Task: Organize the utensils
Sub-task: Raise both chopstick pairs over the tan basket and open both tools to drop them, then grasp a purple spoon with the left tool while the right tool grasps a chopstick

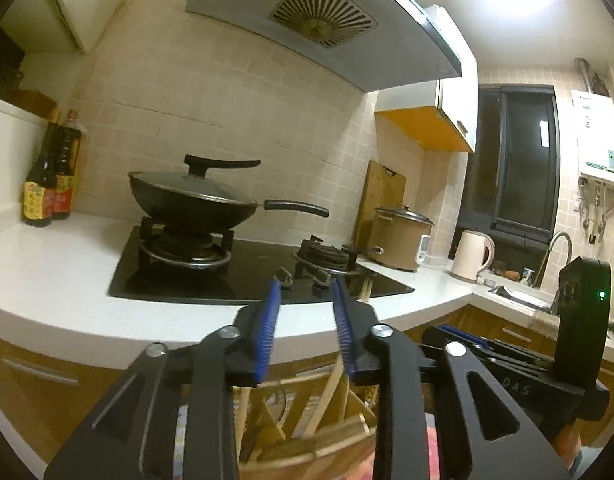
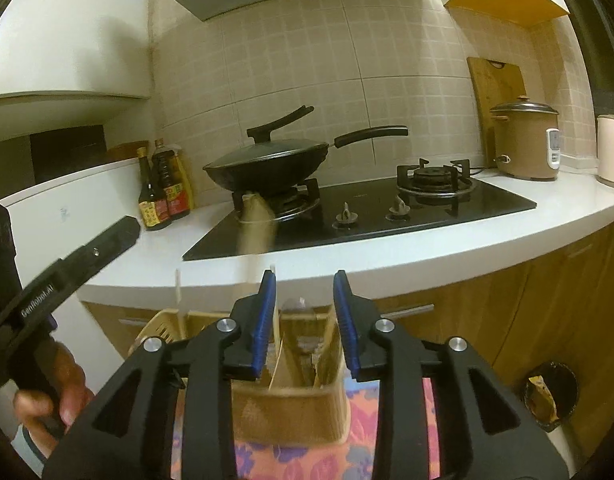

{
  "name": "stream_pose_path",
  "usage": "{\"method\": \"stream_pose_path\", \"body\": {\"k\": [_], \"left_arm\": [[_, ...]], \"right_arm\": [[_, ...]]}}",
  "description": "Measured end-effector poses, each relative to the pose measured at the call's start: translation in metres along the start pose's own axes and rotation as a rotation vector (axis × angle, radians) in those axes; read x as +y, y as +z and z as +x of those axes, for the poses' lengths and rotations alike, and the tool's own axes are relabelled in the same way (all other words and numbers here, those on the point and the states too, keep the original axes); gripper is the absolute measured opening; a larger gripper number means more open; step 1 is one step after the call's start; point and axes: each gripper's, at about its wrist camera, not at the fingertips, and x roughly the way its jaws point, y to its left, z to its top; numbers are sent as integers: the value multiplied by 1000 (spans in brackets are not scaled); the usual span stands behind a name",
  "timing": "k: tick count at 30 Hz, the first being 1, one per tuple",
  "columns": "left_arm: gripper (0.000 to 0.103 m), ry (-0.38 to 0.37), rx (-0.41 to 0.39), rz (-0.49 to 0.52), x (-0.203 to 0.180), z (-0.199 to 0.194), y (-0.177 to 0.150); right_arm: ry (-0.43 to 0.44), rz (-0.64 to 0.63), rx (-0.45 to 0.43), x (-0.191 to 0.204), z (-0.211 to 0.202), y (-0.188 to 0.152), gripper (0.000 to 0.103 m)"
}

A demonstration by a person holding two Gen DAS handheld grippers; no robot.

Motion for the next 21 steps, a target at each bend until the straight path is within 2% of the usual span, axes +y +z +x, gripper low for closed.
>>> {"method": "stream_pose_path", "body": {"k": [5,10,15,17,21], "left_arm": [[30,-4,21,-8,-1,-28,-4],[37,10,92,-13,-4,-54,-24],[51,44,190,-31,-1,-76,-60],[51,45,256,-28,-1,-79,-75],[51,62,417,1,-9,-78,-105]], "right_arm": [[8,-18,24,3,-28,-10,27],[5,-25,88,6,-50,-34,27],[0,4,186,-1,-63,-77,27],[-2,13,244,-4,-64,-93,27],[-36,26,478,-3,-55,-132,27]]}}
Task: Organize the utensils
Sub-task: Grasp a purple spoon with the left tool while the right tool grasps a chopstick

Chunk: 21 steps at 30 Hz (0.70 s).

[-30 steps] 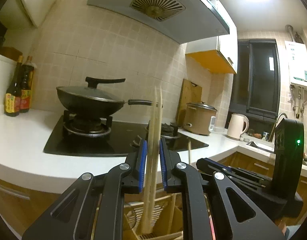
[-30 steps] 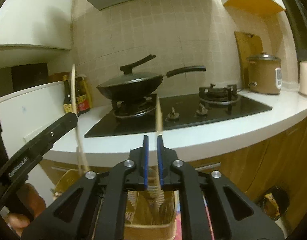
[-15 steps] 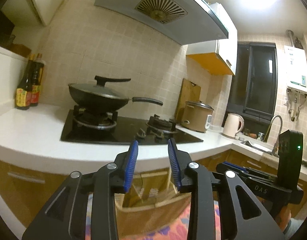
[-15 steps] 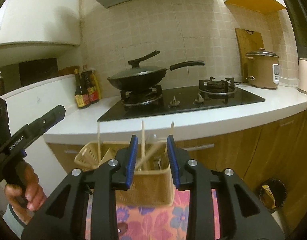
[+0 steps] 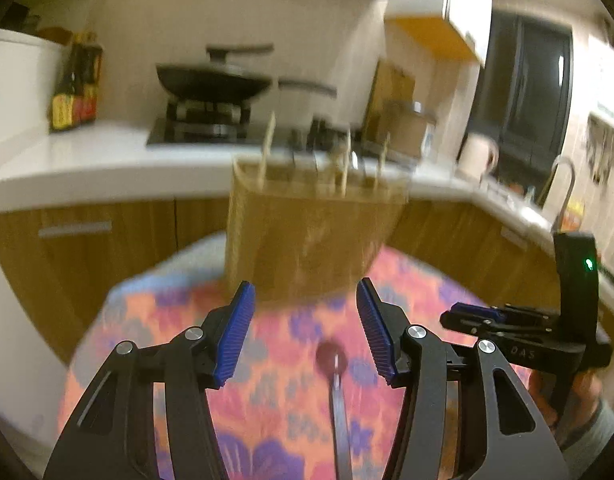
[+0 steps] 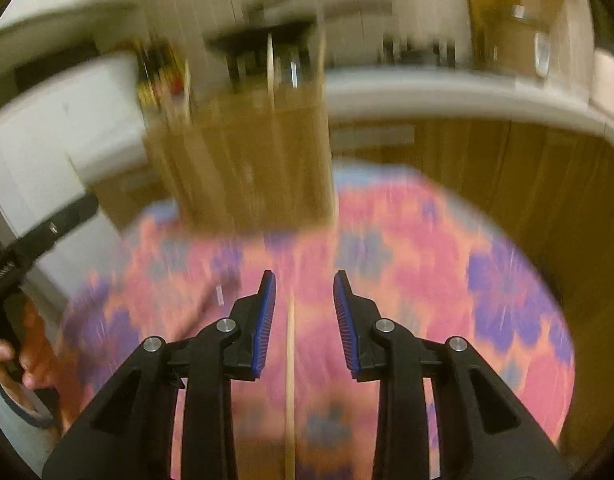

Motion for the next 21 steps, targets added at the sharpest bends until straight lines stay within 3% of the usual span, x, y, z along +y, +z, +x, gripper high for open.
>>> {"method": "stream_pose_path", "body": {"k": [3,8,11,16,21], "left_arm": [[51,-3,111,4,-4,12,-15],[49,-16,331,52,-12,40,-36],[41,-17,443,84,-15,59,-41],[33,27,554,168,-29,82,-48],[33,67,593,245,-39,92,-48]], "right_arm": [[35,50,175,2,18,-23,27],[-32,-17,244,18,23,-37,27],[-49,-38,295,23,32,-35,27],[-90,-85,336,32,43,-24,27],[-115,-109,386,34,50,-16,27]]}}
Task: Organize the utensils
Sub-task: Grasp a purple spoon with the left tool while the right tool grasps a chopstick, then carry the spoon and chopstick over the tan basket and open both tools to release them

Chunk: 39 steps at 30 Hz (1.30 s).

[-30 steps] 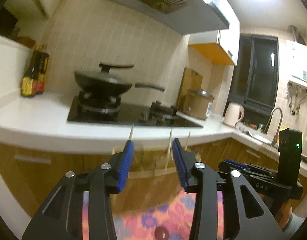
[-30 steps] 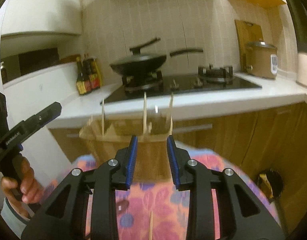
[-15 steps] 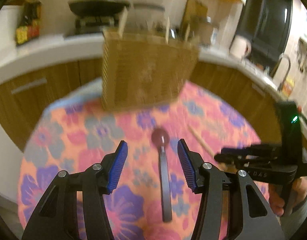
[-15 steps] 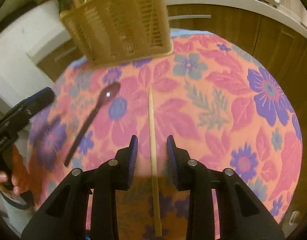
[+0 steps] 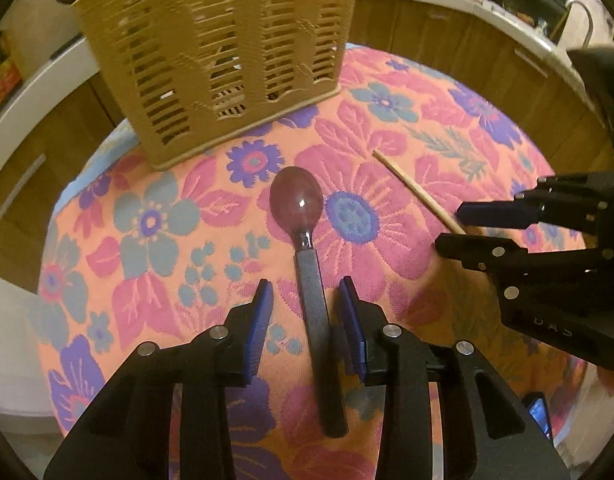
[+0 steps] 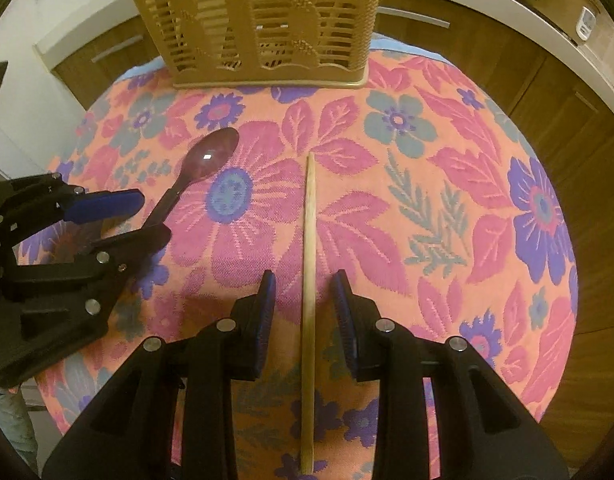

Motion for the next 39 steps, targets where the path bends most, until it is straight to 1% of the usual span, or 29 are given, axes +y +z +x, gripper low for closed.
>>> {"method": "stream_pose_path", "body": {"k": [6,8,9,11,12,13,17,21,24,25,29,35,36,39], "left_arm": [[32,29,4,24,-4,1,5],[28,47,0,27,-5,1,5],[25,56,-1,29,-5,1,4],[19,66,-4,31,-7,1,4],[12,71,-6,35,-9,1,5],[11,82,-7,41,-10,1,5],[10,111,-22,54,-17,0,3],[10,87,-56,48,-19,-5,4],[10,42,-120,42,-17,-20,4],[10,23,-155,52,-18,-29,5],[10,9,-251,47,-15,-59,4],[10,-30,-425,-1,-7,-113,11],[10,-36,-463,-10,-5,-124,12],[10,-45,-540,-29,2,-146,18]], "right_arm": [[-7,-10,9,1,2,2,20],[-5,-5,4,2,3,4,14],[4,-1,5,3,3,5,8],[2,0,4,0,1,2,5],[5,-3,3,1,1,1,4],[6,-6,3,1,0,-1,4],[36,-5,-1,2,-2,-4,4],[125,15,-21,-6,-10,-9,4],[172,31,-44,-13,-19,-11,4],[179,31,-59,-15,-23,-11,4],[214,25,-124,-17,-47,-8,4],[235,-4,-271,-20,-94,3,4],[242,-6,-304,-21,-104,6,4],[247,-9,-382,-23,-126,17,4]]}}
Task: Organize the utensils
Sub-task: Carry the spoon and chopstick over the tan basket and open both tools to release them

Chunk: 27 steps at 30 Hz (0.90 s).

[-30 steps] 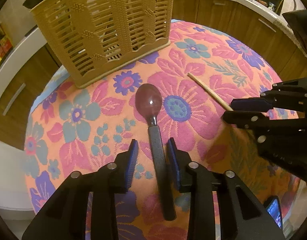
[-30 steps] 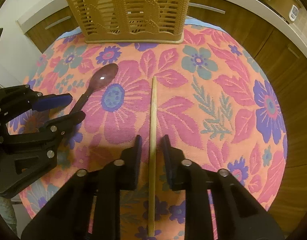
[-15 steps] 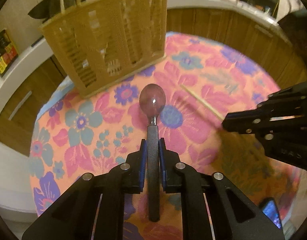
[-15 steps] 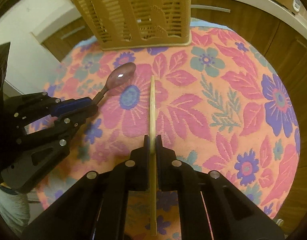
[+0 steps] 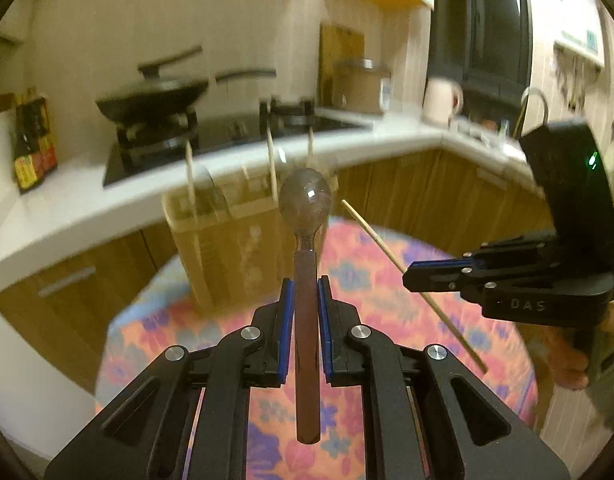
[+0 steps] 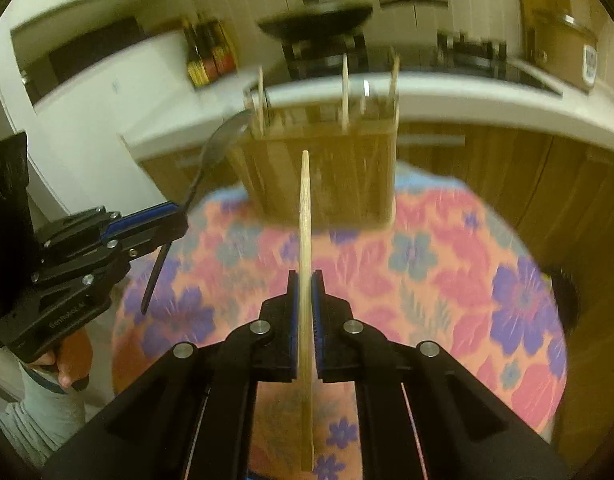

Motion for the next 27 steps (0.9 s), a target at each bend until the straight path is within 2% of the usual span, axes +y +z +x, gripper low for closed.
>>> {"method": "stream_pose_path", "body": {"k": [2,10,16,21,27], "left_arm": [[10,4,-57,-3,5,-10,12],[10,-4,-148,-4,25,-20,52],[10,12,-231,-4,41,-21,69],[10,0,-302,-58,68,-8,83],[10,-43,-346,-125,102,24,95]], "right_arm": [[1,-7,-42,2,-7,12,4],[20,-20,-178,13,-13,61,4],[18,-47,-276,24,-15,90,4],[29,-50,-372,27,-10,119,4],[26,22,-467,20,20,148,4]]}}
